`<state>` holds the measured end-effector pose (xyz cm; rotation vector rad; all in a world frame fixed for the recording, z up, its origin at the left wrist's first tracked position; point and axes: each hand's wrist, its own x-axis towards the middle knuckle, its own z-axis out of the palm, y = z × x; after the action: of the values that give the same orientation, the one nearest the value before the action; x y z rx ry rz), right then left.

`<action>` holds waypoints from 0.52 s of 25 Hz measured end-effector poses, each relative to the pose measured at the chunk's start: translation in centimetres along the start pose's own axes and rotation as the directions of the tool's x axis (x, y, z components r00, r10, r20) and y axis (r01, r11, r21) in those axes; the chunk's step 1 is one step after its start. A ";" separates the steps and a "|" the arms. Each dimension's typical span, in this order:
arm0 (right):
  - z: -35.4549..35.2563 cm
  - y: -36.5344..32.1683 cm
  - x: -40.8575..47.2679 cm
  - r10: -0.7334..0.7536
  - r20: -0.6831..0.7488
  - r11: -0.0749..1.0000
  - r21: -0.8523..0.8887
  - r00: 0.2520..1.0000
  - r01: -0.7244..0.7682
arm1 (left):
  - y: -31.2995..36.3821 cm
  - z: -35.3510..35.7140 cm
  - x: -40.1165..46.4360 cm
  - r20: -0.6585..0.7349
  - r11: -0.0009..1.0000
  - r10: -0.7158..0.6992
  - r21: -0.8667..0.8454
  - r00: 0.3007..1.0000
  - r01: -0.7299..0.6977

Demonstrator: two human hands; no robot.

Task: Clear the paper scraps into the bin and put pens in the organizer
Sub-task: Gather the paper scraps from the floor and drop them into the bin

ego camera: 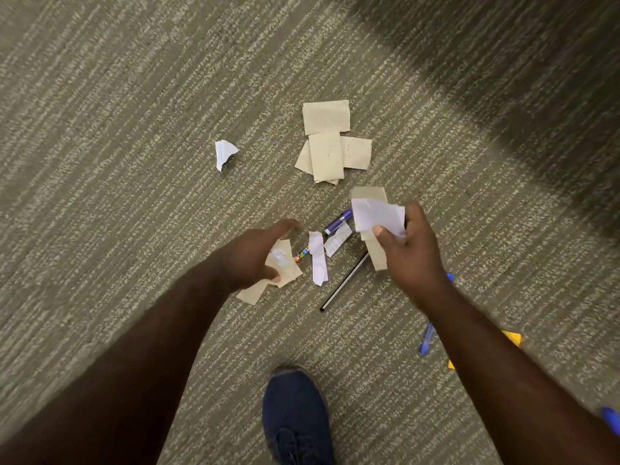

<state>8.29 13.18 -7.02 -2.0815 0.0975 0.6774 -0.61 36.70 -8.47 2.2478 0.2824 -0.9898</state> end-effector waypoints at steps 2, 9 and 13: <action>0.6 0.4 -2.4 0.009 0.097 0.997 0.072 0.995 -0.016 | -0.9 1.0 -0.7 -0.055 0.999 -0.030 0.035 0.998 0.032; 6.1 0.1 -4.9 0.067 0.193 0.976 -0.218 0.979 -0.024 | -2.4 2.7 -2.1 -0.316 0.999 -0.051 -0.003 0.947 0.053; 9.3 -1.0 -5.1 0.108 0.062 0.946 -0.312 0.992 -0.084 | -4.0 1.4 -4.0 -0.380 0.997 -0.082 -0.031 0.921 0.076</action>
<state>0.31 20.23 -7.69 -2.3583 0.0508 0.8798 -5.85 39.10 -8.21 2.4202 0.5515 -0.5768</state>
